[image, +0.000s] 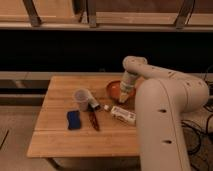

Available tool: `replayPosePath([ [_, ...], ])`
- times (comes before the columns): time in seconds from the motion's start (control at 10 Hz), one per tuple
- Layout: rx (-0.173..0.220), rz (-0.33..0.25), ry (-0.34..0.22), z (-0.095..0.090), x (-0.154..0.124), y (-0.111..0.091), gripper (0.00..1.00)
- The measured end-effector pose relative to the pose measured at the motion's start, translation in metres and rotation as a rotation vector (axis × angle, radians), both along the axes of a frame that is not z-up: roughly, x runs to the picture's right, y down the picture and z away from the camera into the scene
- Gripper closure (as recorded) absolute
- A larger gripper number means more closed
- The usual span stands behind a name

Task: Drag the ceramic bowl in a circle

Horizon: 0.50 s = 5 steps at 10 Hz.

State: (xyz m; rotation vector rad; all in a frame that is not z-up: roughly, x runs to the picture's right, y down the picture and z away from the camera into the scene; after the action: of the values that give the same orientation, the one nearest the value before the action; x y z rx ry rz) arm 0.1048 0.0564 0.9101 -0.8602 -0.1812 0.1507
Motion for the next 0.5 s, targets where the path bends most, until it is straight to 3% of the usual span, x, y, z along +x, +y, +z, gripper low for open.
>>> replayPosePath([
  [0.2, 0.042, -0.036, -0.042, 0.016, -0.021, -0.023, 1.0],
  [0.5, 0.045, -0.093, -0.166, 0.031, -0.077, -0.029, 1.0],
])
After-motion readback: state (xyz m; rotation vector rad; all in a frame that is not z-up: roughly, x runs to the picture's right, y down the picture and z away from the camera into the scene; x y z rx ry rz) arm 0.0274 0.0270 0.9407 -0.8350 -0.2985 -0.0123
